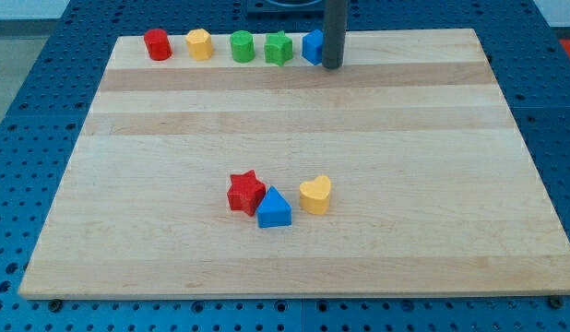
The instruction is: Slide the red star towards the center of the board
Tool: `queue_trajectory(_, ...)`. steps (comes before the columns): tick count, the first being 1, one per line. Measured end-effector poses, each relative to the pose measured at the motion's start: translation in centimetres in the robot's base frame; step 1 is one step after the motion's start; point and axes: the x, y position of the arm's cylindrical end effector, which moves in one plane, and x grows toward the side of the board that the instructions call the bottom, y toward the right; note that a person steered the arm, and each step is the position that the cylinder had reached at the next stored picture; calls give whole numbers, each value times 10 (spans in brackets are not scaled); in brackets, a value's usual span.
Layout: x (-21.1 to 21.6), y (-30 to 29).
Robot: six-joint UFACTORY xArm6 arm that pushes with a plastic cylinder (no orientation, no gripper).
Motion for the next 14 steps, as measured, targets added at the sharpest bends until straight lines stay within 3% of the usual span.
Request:
queue_trajectory(1,27,-17)
queue_trajectory(3,67,-149)
queue_trajectory(5,139,-221)
queue_trajectory(7,216,-225)
queue_trajectory(9,260,-159)
queue_trajectory(10,250,-121)
queue_trajectory(12,192,-63)
queue_trajectory(14,169,-96)
